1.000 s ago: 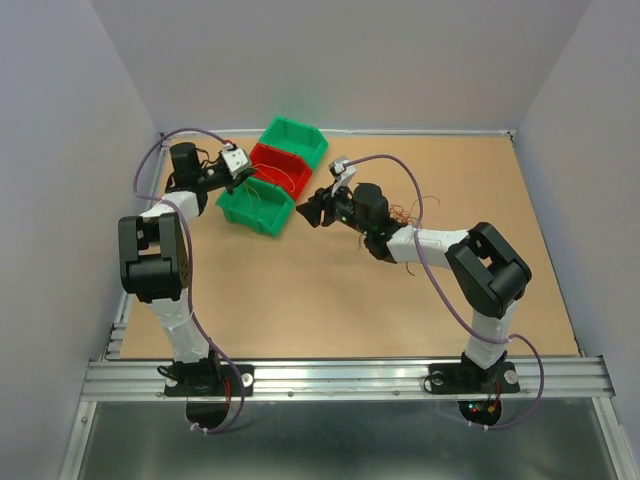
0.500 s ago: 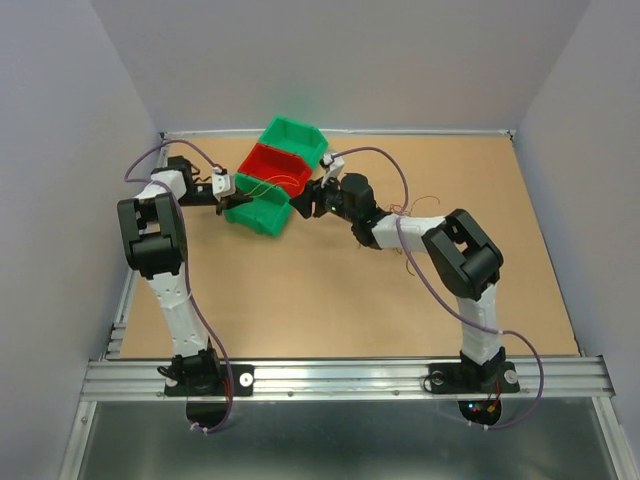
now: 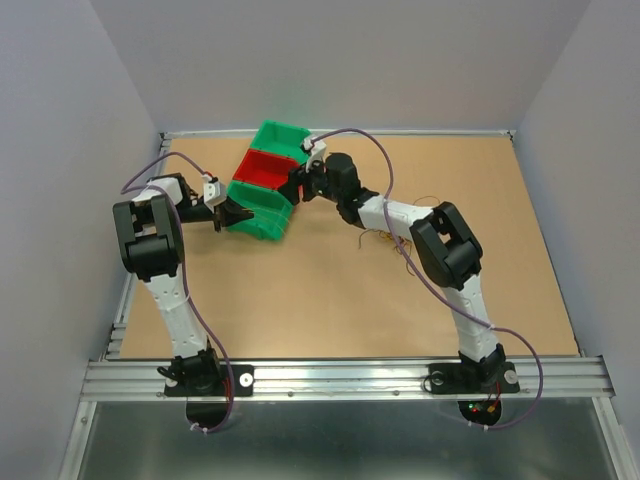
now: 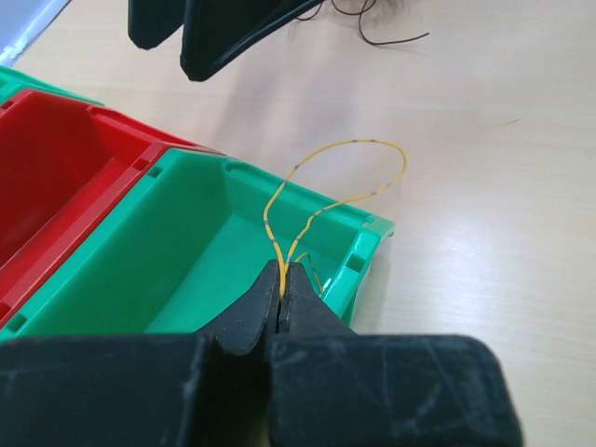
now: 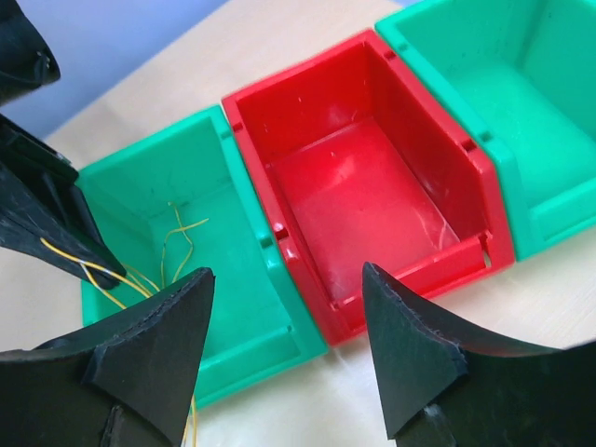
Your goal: Untangle the cables
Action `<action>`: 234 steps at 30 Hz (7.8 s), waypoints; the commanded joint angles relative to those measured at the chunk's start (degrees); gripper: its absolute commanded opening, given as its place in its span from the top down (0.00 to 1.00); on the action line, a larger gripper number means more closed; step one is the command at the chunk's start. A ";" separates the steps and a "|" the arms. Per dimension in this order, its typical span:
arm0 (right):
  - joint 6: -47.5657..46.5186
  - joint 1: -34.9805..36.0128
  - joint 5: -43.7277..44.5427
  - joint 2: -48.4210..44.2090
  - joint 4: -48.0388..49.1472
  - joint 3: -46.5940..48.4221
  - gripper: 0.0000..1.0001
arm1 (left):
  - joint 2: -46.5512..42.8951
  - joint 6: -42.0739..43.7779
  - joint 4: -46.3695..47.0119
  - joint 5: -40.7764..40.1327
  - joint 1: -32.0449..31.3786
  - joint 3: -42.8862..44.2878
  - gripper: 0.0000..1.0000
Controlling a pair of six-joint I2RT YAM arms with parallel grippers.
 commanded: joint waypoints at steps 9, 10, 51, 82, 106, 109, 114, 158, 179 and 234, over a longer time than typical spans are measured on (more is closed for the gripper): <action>-4.22 -0.54 -16.78 -4.85 -3.29 -6.83 0.32 | -2.70 29.07 -3.82 -1.39 -0.10 -0.77 1.00; -5.45 -0.28 -17.83 -5.20 -5.39 -7.19 0.32 | -2.62 28.72 -3.82 -1.39 -0.01 -0.25 1.00; -2.91 5.18 -5.81 0.86 -0.13 1.86 0.99 | 3.19 7.44 -3.65 3.01 0.69 10.05 1.00; -1.59 6.49 -3.08 9.12 -2.60 10.92 1.00 | -3.75 -17.65 5.63 -1.73 1.75 13.22 0.01; -2.21 6.49 -3.43 11.41 -10.42 13.47 0.95 | -21.59 -87.74 71.32 -21.86 -1.24 -8.67 0.01; -2.82 6.58 -2.38 10.27 -10.51 12.33 0.79 | -25.90 -88.88 73.33 -23.80 -1.24 -10.51 0.01; -3.70 6.49 -1.15 7.63 -10.07 11.62 0.61 | -37.32 -96.43 84.49 -31.17 -1.24 -17.89 0.01; -6.16 6.58 -5.89 -0.45 -1.19 2.49 0.16 | -52.61 -119.57 119.15 -32.74 6.15 -44.79 0.01; -32.95 6.76 -9.22 -8.29 -1.34 -7.56 0.00 | -53.86 -113.58 113.96 -37.51 1.75 -47.00 0.01; -23.58 9.75 -8.17 20.27 -28.76 33.20 0.99 | -27.50 -109.89 86.18 -52.54 -0.01 -23.19 0.10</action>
